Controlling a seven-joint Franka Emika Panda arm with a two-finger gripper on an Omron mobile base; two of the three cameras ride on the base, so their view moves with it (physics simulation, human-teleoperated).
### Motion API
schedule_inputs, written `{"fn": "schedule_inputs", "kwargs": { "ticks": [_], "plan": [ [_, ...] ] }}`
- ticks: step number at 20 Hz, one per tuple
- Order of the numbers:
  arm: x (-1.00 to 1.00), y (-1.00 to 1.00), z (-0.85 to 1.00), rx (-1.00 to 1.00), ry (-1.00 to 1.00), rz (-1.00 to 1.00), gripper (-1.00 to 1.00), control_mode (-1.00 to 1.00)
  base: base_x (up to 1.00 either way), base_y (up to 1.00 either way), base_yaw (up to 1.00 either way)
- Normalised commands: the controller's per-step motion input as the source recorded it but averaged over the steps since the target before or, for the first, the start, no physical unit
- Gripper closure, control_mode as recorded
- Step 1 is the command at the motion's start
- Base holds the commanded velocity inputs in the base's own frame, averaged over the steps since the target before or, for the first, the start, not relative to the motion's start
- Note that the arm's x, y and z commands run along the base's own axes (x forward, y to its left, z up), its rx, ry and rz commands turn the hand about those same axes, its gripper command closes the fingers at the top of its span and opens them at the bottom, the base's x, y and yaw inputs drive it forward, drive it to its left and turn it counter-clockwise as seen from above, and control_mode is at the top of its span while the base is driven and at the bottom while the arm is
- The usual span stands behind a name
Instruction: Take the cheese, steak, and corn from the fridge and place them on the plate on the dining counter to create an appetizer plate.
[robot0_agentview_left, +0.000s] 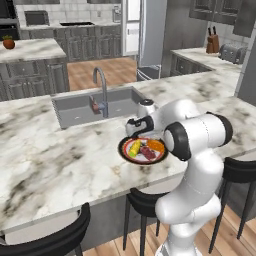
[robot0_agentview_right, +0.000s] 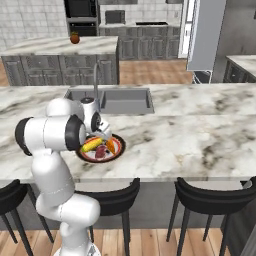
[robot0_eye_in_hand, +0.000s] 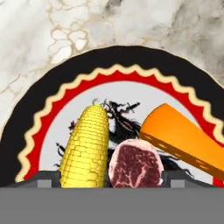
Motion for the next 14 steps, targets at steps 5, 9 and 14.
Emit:
{"fn": "schedule_inputs", "kwargs": {
  "ticks": [5, 9, 14],
  "plan": [
    [-0.05, -0.2, 0.55, 0.01, 0.0, 0.0, -1.0, -1.0, 0.0, 0.0, 0.0],
    [-0.71, 0.01, 1.0, -0.02, 0.0, 0.0, -1.0, -1.0, 0.0, 0.0, 0.0],
    [-1.0, 0.1, 0.98, -0.07, 0.0, 0.0, -1.0, -1.0, 0.0, 0.0, 0.0]
  ]
}}
